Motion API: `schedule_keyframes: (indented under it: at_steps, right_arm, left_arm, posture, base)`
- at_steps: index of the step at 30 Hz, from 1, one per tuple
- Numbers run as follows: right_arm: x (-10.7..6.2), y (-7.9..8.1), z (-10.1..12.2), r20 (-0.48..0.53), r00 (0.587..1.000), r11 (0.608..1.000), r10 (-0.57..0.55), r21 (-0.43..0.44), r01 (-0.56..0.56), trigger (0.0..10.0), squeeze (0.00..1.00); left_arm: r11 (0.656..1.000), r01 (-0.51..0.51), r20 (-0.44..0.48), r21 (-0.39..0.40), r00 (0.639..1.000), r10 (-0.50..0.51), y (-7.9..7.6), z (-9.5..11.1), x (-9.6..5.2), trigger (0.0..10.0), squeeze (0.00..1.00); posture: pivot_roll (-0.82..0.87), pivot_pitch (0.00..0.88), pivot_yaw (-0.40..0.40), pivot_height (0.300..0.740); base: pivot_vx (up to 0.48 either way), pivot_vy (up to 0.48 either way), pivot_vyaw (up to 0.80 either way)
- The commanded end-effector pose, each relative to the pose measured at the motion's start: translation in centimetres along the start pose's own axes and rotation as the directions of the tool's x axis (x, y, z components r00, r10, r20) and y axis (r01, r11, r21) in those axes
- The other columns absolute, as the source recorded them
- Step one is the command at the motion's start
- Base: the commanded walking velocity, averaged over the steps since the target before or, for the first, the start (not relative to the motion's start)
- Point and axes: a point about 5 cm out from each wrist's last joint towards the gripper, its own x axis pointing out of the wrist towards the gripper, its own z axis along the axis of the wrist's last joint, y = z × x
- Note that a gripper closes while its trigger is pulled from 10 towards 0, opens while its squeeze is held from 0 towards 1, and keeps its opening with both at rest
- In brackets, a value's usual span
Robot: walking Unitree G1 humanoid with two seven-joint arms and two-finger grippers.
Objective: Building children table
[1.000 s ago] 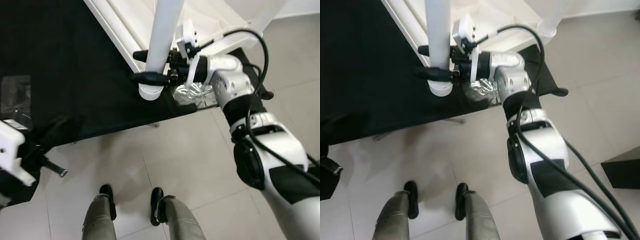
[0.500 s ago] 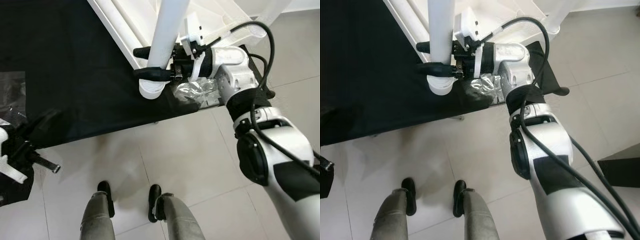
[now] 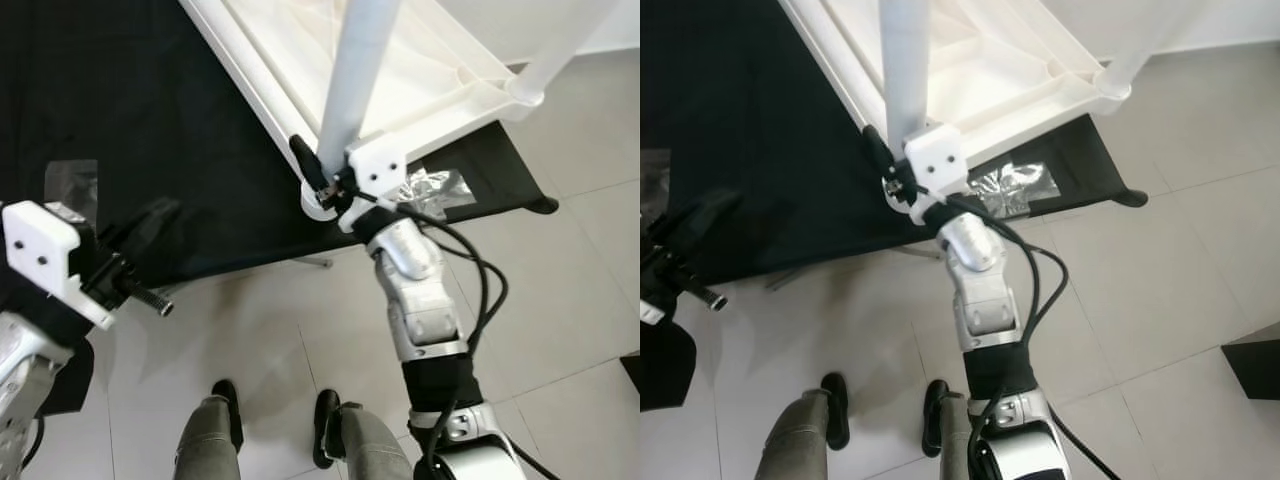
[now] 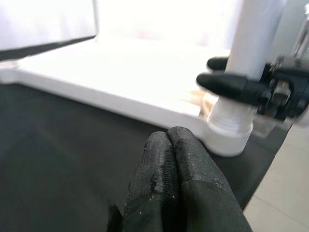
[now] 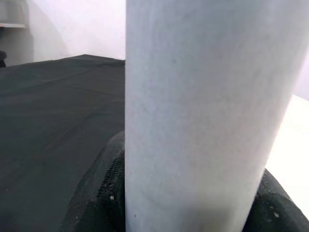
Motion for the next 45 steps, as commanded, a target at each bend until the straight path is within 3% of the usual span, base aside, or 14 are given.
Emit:
schedule_keyframes:
  at_steps: [1,2,5,6,7,14,15,17,18,20,25,37,38,45]
  right_arm:
    - [-1.3,2.1,-4.4,-0.229,0.972,0.999,0.043,0.023,-0.039,0.0,0.0]
    - [-1.2,2.2,-4.4,-0.242,0.969,0.999,0.051,0.028,-0.046,10.0,0.0]
    - [-1.4,2.2,-3.8,-0.266,0.964,1.0,0.019,0.029,-0.012,10.0,0.0]
    - [-1.3,1.9,-3.4,-0.264,0.964,0.999,0.006,0.034,0.003,10.0,0.25]
    - [-1.2,1.5,-3.1,-0.25,0.968,0.999,0.009,0.043,0.002,10.0,1.0]
    - [1.0,-0.6,-0.8,-0.068,0.976,0.979,0.206,0.008,-0.206,10.0,0.99]
    - [1.5,-1.1,-0.1,-0.032,0.947,0.948,0.318,0.018,-0.318,10.0,0.36]
    - [1.8,-1.4,0.4,-0.009,0.922,0.921,0.388,0.026,-0.388,10.0,0.36]
    - [2.0,-1.7,1.1,0.009,0.88,0.88,0.474,0.039,-0.474,10.0,0.0]
    - [2.1,-1.9,1.6,0.021,0.83,0.829,0.558,0.036,-0.558,10.0,0.0]
    - [2.9,-2.8,3.1,0.007,0.546,0.544,0.838,0.077,-0.836,10.0,0.0]
    - [4.4,-3.0,3.3,-0.031,0.339,0.34,0.94,0.137,-0.93,10.0,0.0]
    - [4.3,-3.0,3.3,-0.03,0.319,0.32,0.947,0.146,-0.936,0.0,0.0]
    - [4.3,-3.5,3.3,-0.021,0.305,0.304,0.952,0.146,-0.941,0.0,0.0]
  left_arm:
    - [1.0,0.005,-0.005,-0.008,1.0,-0.006,-0.2,-0.3,-0.1,10.0,0.0]
    - [1.0,0.006,-0.004,-0.006,1.0,-0.006,-0.2,-0.3,-0.1,10.0,0.0]
    - [1.0,0.007,-0.002,-0.003,1.0,-0.007,-0.3,-0.4,0.0,10.0,0.0]
    - [1.0,0.007,-0.002,0.0,1.0,-0.007,-0.3,-0.4,0.0,10.0,0.0]
    - [1.0,0.006,-0.001,0.002,1.0,-0.006,-0.3,-0.4,0.0,10.0,0.0]
    - [1.0,0.005,0.008,0.01,1.0,-0.005,-0.4,-0.3,0.2,10.0,0.0]
    - [1.0,0.004,0.008,0.011,1.0,-0.004,-0.5,-0.2,0.1,10.0,0.0]
    - [1.0,0.003,0.008,0.012,1.0,-0.003,-0.5,-0.2,0.1,10.0,0.0]
    - [1.0,0.002,0.009,0.012,1.0,-0.002,-0.6,-0.1,0.0,10.0,0.0]
    - [1.0,0.002,0.009,0.011,1.0,-0.002,-0.7,-0.1,0.0,10.0,0.0]
    - [1.0,0.003,0.006,0.011,1.0,-0.003,-0.9,0.0,-0.2,10.0,0.0]
    - [1.0,-0.009,-0.01,0.02,1.0,0.01,-0.9,0.2,-0.9,10.0,0.0]
    - [1.0,-0.009,-0.013,0.019,1.0,0.01,-0.9,0.2,-0.9,10.0,0.0]
    - [1.0,-0.009,-0.015,0.012,1.0,0.009,-1.1,0.1,-0.9,10.0,0.0]
  posture:
    - [0.08,0.316,-0.112,0.74]
    - [0.08,0.312,-0.114,0.74]
    - [0.09,0.314,-0.115,0.74]
    - [0.09,0.317,-0.116,0.74]
    - [0.09,0.317,-0.116,0.74]
    - [0.09,0.33,-0.134,0.74]
    - [0.09,0.336,-0.142,0.74]
    - [0.09,0.336,-0.142,0.74]
    - [0.09,0.34,-0.148,0.74]
    - [0.09,0.341,-0.149,0.74]
    - [0.1,0.357,-0.161,0.74]
    - [0.12,0.379,-0.169,0.74]
    - [0.11,0.382,-0.171,0.74]
    - [0.11,0.378,-0.171,0.74]
  base:
    - [0.0,0.0,0.0]
    - [0.0,0.0,0.0]
    - [0.0,0.0,0.0]
    - [0.0,0.0,0.0]
    - [0.0,0.0,0.0]
    - [0.0,0.0,0.0]
    - [0.0,0.0,0.0]
    - [0.0,0.0,0.0]
    - [0.0,0.0,0.0]
    - [0.0,0.0,0.0]
    - [0.0,0.0,0.0]
    - [0.0,0.0,0.0]
    - [0.0,0.0,0.0]
    - [0.0,0.0,0.0]
